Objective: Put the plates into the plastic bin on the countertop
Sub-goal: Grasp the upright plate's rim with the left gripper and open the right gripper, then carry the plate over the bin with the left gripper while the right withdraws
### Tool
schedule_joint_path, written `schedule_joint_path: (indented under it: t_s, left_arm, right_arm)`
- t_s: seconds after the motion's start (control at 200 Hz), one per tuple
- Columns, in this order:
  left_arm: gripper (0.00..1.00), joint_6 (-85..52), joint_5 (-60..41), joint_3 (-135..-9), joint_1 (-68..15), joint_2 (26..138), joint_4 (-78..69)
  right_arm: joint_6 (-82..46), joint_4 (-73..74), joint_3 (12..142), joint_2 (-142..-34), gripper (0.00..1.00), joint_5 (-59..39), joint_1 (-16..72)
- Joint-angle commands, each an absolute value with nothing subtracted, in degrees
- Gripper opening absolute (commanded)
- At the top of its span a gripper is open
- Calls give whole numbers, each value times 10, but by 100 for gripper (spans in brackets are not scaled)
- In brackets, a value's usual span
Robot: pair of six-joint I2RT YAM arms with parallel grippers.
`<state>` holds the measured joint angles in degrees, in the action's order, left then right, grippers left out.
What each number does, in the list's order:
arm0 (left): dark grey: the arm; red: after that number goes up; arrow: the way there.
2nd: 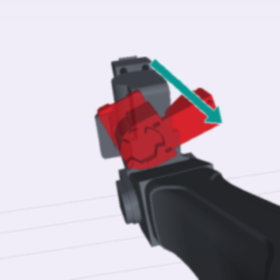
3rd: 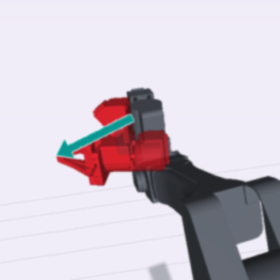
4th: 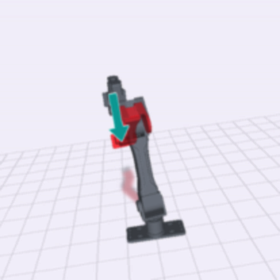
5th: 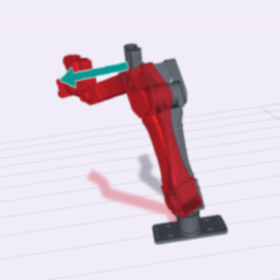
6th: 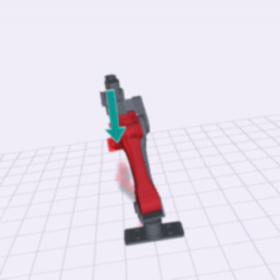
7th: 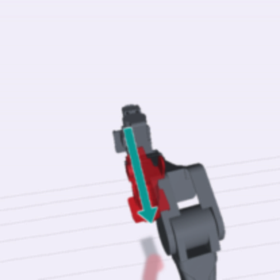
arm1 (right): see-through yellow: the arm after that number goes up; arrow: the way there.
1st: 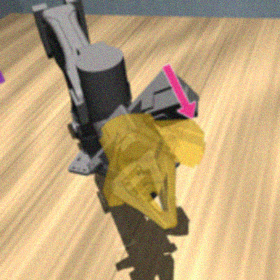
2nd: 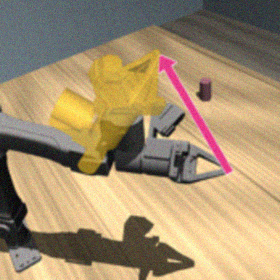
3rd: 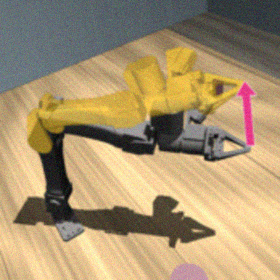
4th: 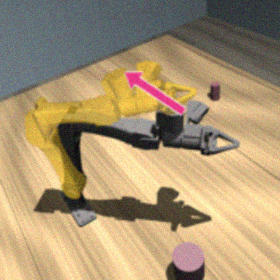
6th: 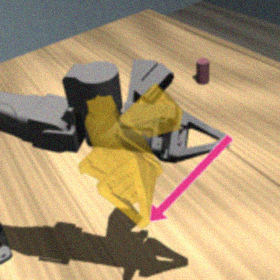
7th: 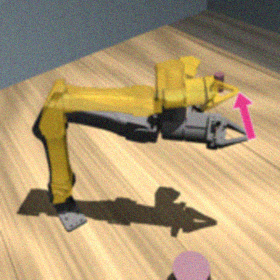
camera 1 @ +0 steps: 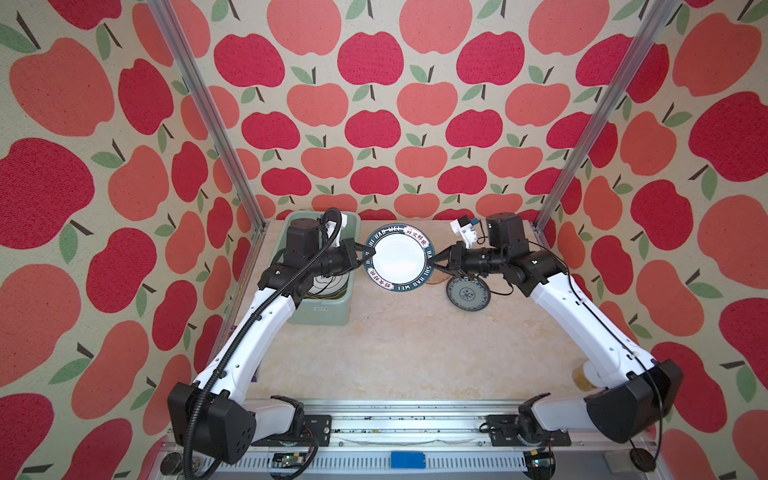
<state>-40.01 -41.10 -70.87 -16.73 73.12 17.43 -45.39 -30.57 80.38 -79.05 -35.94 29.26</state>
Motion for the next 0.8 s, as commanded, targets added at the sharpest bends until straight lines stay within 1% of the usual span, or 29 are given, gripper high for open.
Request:
schedule_joint_path:
  t_s: [0.0, 0.04, 0.055, 0.135, 0.195, 0.315, 0.53, 0.64, 0.79]
  left_arm:
    - [0, -396, -390, -707, -165, 724, 184]
    - [0, -399, -386, -706, -160, 720, 180]
    - [0, -400, -385, -706, -158, 719, 179]
    - [0, -412, -377, -704, -139, 710, 168]
    - [0, -422, -368, -703, -118, 704, 161]
    - [0, -449, -340, -696, -67, 690, 144]
    - [0, -516, -205, -641, 13, 650, 129]
    - [0, -521, -152, -621, 31, 648, 133]
    - [0, -480, -91, -621, 39, 667, 152]
  right_arm:
    - [-449, -283, 826, -793, 26, -356, 297]
    - [-451, -283, 829, -796, 40, -354, 295]
    - [-452, -284, 830, -796, 44, -353, 295]
    - [-459, -279, 836, -797, 54, -350, 288]
    - [-469, -271, 837, -797, 56, -351, 280]
    - [-489, -254, 840, -796, 57, -356, 261]
    - [-489, -263, 861, -823, 57, -385, 234]
    - [-485, -267, 870, -841, 57, -400, 226]
    - [-480, -271, 880, -865, 57, -413, 222]
